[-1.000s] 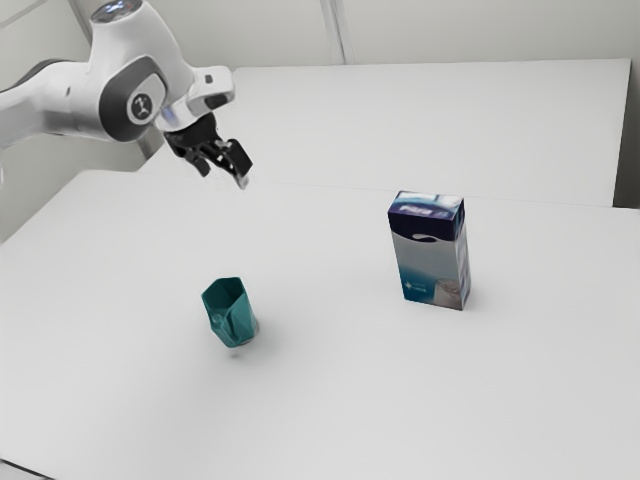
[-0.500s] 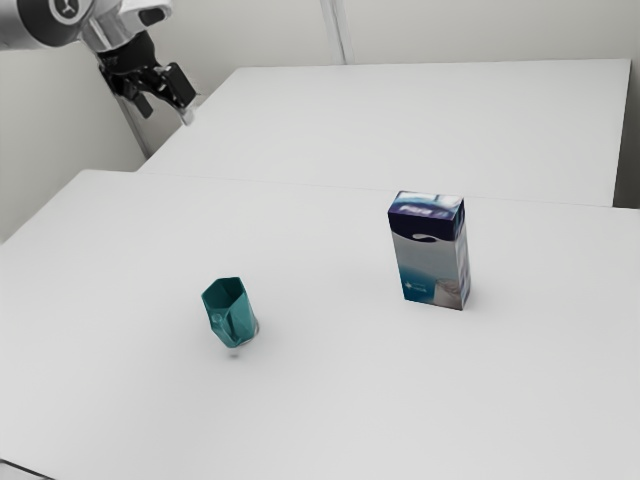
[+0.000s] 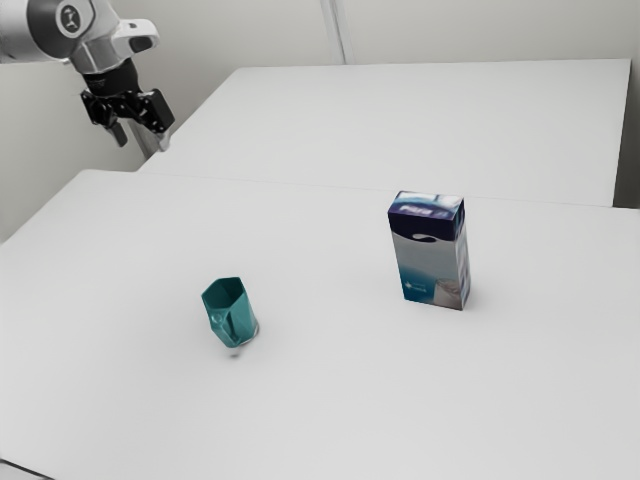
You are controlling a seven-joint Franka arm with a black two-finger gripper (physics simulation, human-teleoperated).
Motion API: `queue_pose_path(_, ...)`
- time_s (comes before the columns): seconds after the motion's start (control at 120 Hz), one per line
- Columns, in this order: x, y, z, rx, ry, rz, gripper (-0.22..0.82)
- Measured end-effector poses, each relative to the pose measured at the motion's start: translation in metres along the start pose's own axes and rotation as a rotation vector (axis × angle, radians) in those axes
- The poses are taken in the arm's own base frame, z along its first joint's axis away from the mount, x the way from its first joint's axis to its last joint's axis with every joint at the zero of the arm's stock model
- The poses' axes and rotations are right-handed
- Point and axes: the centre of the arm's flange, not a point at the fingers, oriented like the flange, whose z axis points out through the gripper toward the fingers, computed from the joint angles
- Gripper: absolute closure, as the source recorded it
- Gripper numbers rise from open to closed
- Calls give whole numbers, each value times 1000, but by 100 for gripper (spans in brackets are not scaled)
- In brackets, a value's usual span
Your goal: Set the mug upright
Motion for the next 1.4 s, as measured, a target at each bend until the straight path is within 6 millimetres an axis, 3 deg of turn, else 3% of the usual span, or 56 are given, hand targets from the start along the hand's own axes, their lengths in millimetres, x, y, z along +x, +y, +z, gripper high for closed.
queue_pose_path(0.108, 0, 4, 0, -1, -3, 9, 0)
queue_pose_path(0.383, -2, -7, 1, -2, -7, -8, 0)
queue_pose_path(1.4, -2, -4, 1, -2, -9, 3, 0)
